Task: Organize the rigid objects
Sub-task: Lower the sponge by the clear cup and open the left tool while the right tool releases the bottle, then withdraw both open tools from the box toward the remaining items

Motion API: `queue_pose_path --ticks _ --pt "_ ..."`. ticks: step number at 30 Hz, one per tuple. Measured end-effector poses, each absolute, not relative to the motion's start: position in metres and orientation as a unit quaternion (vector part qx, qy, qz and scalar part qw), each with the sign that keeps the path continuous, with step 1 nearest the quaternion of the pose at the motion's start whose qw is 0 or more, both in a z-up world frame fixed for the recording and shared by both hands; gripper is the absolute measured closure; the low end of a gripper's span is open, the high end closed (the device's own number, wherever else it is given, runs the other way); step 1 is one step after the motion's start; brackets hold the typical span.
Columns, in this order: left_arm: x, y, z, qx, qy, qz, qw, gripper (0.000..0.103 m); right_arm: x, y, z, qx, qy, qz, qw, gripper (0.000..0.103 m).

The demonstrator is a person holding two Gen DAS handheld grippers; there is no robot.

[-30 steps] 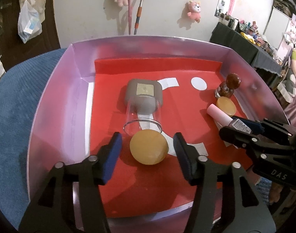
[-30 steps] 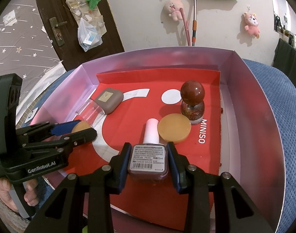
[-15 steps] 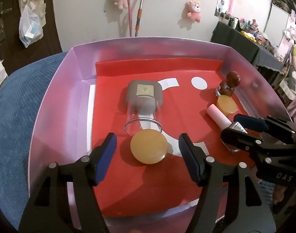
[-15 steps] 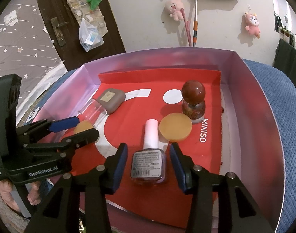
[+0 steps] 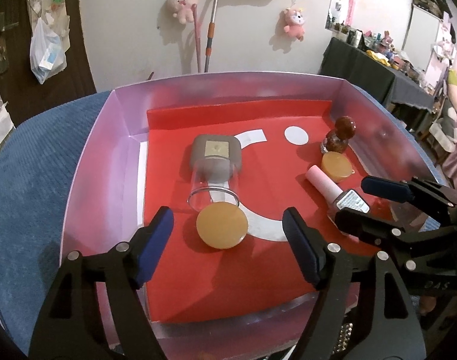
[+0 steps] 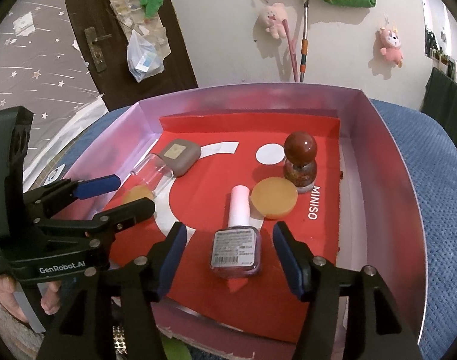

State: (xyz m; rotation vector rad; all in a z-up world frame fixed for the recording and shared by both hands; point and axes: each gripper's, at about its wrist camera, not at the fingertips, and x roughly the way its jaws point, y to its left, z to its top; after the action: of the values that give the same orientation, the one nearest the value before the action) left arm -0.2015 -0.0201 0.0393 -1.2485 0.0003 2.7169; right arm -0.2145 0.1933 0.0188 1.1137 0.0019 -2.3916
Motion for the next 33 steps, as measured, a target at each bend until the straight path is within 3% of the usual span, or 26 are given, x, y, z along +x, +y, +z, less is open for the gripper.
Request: queue_pose_path --ticks 10,13,24,33 --pt "-0.189 -0.016 0.053 -0.4 0.01 0.913 0.078 0.019 -0.204 0.196 0.03 0.393 0.008 -0.885 0.25 0.025" --pt "-0.185 -0.016 0.057 -0.391 0.014 0.917 0.07 0.009 -0.2 0.197 0.032 0.39 0.006 -0.886 0.252 0.021" --pt "-0.177 -0.02 0.064 -0.383 0.011 0.921 0.067 0.008 -0.19 0.199 0.04 0.378 0.005 -0.889 0.259 0.008" --pt "-0.17 -0.025 0.067 -0.371 0.007 0.926 0.062 0.0 -0.181 0.197 0.045 0.368 0.009 -0.89 0.268 0.001"
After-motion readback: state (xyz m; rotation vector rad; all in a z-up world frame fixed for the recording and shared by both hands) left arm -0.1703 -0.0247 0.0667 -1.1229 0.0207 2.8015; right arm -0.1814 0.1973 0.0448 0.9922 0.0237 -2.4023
